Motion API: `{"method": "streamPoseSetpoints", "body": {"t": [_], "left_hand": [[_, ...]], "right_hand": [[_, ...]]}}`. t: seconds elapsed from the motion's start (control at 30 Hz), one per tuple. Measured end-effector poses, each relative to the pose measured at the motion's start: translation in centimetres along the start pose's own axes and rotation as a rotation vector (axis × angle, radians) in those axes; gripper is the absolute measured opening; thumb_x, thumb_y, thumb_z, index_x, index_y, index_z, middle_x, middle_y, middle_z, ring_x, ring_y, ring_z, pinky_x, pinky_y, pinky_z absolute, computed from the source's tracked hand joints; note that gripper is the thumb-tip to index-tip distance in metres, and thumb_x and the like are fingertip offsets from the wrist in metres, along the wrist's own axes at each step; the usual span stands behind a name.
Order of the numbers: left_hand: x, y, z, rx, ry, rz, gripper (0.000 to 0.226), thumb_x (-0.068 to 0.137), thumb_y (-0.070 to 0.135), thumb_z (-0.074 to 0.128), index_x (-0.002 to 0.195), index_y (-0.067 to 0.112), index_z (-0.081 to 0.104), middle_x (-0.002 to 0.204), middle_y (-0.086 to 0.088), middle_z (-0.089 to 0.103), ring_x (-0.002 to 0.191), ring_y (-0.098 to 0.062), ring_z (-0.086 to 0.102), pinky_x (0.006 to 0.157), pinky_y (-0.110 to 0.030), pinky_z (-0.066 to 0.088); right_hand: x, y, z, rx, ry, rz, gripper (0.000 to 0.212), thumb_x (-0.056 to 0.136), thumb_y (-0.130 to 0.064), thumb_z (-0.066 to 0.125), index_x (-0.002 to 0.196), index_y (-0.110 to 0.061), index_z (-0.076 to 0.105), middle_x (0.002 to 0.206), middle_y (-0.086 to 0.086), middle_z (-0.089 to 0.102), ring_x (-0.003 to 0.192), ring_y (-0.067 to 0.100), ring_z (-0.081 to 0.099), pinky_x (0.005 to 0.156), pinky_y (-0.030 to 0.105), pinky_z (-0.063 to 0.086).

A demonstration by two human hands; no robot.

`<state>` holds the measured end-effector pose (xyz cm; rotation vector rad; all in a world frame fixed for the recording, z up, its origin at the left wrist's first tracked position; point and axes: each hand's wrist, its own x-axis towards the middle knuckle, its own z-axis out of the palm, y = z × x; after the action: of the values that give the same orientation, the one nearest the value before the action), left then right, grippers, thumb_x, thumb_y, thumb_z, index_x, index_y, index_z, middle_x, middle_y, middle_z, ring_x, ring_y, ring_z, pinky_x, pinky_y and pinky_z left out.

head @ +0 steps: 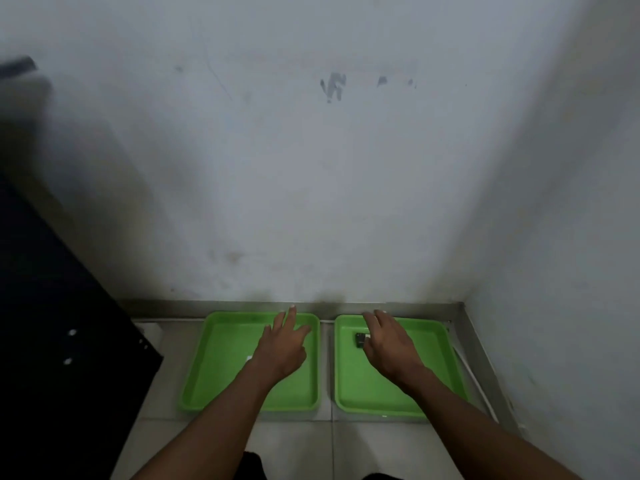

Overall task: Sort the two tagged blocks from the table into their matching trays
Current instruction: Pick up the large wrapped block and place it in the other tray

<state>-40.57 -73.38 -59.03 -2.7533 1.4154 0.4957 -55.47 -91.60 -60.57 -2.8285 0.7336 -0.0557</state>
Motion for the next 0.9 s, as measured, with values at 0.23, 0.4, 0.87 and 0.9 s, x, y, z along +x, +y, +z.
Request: {"method": "streamPoseSetpoints", "body": {"t": [0.23,0.4,0.87,0.9], "left_hand": [[-9.2,1.3,-17.6,-0.048,0.001,-0.018,0.058,0.096,0.014,0.048,0.152,0.019,0.036,0.168,-0.02,0.002,0.154,-0.037,0.009,0.12,-0.054,0.027],[-17.0,3.6,-34.0,-0.071,0.068,-0.026,0.054,0.098,0.014,0.046,0.151,0.02,0.036,0.168,-0.018,0.003,0.154,-0.035,0.011,0.119,-0.051,0.03],[-35.2,0.5,-56.4,-0.042,0.193,-0.087,0.053,0.102,0.02,0.046,0.153,0.021,0.032,0.168,-0.014,0.004,0.153,-0.035,0.012,0.119,-0.051,0.031],[-36.4,-0.7,-56.5,-0.036,0.19,-0.09,0.054,0.102,0.02,0.046,0.153,0.021,0.032,0.168,-0.015,0.004,0.153,-0.035,0.012,0.119,-0.052,0.031]], "right_hand": [[-4.5,-6.8,-18.3,-0.002,-0.074,-0.007,0.057,0.094,-0.016,0.044,0.149,-0.008,0.027,0.155,0.02,0.032,0.143,0.03,0.03,0.12,0.039,0.025],[-6.4,-12.3,-36.1,-0.003,-0.036,-0.047,0.057,0.095,-0.016,0.043,0.149,-0.008,0.025,0.155,0.02,0.031,0.144,0.03,0.03,0.119,0.039,0.026],[-11.8,-30.5,-60.0,0.039,0.057,-0.172,0.053,0.097,-0.02,0.047,0.147,-0.01,0.031,0.151,0.017,0.039,0.139,0.03,0.037,0.11,0.041,0.039],[-12.2,-32.1,-59.9,0.043,0.057,-0.182,0.053,0.097,-0.02,0.047,0.146,-0.01,0.032,0.151,0.017,0.04,0.138,0.031,0.039,0.109,0.041,0.04]]}}
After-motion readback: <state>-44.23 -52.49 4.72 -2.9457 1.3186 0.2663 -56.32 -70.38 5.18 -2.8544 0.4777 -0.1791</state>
